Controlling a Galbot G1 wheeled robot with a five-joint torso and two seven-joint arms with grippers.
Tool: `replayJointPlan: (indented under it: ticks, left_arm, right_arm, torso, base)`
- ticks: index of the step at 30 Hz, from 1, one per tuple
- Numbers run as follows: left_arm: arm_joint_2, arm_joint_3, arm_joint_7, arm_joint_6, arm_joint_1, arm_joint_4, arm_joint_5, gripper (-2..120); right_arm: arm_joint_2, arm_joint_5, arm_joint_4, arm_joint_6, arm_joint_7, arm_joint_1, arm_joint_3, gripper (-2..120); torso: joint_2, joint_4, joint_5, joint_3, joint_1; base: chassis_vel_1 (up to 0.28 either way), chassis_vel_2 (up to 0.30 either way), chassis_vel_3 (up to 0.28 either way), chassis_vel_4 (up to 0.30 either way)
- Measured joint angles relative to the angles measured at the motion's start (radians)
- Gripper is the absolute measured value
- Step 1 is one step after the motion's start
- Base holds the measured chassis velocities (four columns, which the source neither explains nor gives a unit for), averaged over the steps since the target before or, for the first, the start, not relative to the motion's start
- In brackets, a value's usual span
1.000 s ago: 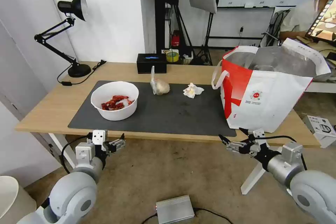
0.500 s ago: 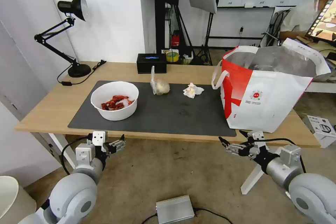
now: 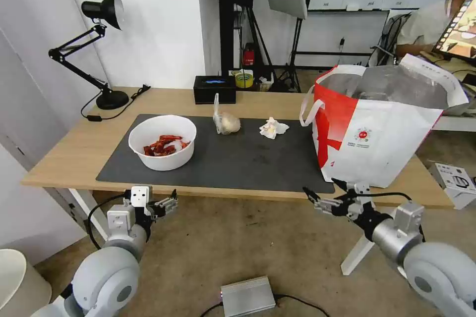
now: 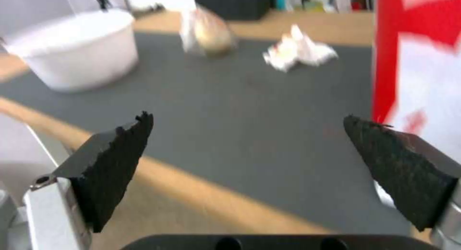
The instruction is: Pick up the trash from the table and place it into the takeout bag.
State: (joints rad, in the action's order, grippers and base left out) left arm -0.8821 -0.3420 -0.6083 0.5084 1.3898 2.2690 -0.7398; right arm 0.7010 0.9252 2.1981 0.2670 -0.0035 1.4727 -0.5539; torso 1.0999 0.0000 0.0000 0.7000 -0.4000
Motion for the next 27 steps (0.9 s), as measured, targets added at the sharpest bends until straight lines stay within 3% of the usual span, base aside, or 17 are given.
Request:
replayJointPlan:
  ticks: [5,9,20,25,27]
  left_arm:
    - [0.017,0.017,0.014,0.000,-0.033,-0.011,-0.008,100]
    - [0.033,0.062,0.019,0.000,-0.089,-0.035,-0.012,100]
    - [0.044,0.052,0.021,0.000,-0.088,-0.031,-0.015,100]
    - [0.045,0.048,0.023,0.001,-0.089,-0.030,-0.015,100]
    - [0.038,0.048,0.021,0.006,-0.092,-0.026,-0.015,100]
  right_arm:
    - [-0.013,0.054,-0.032,-0.008,0.000,-0.108,0.047,100]
    - [-0.014,0.067,-0.057,0.003,0.045,-0.200,0.115,100]
    - [0.008,0.055,-0.109,0.058,0.131,-0.343,0.265,100]
    - [0.022,0.083,-0.147,0.077,0.164,-0.444,0.335,100]
    - [0.050,0.102,-0.185,0.109,0.206,-0.550,0.402,100]
  torso:
    - [0.000,0.0007,0.0000,0.000,0.000]
    - [0.000,-0.0004,-0.0001,0.000,0.000]
    - [0.000,-0.0002,0.0001,0.000,0.000]
    - [0.000,0.0002,0.0000,0.000,0.000]
    - [0.000,-0.0001,0.0000,0.000,0.000]
  base:
    - [0.000,0.000,0.000,0.000]
    - [0.000,0.000,0.000,0.000]
    - [0.000,0.000,0.000,0.000]
    - [0.000,0.000,0.000,0.000]
    - [0.000,0.000,0.000,0.000]
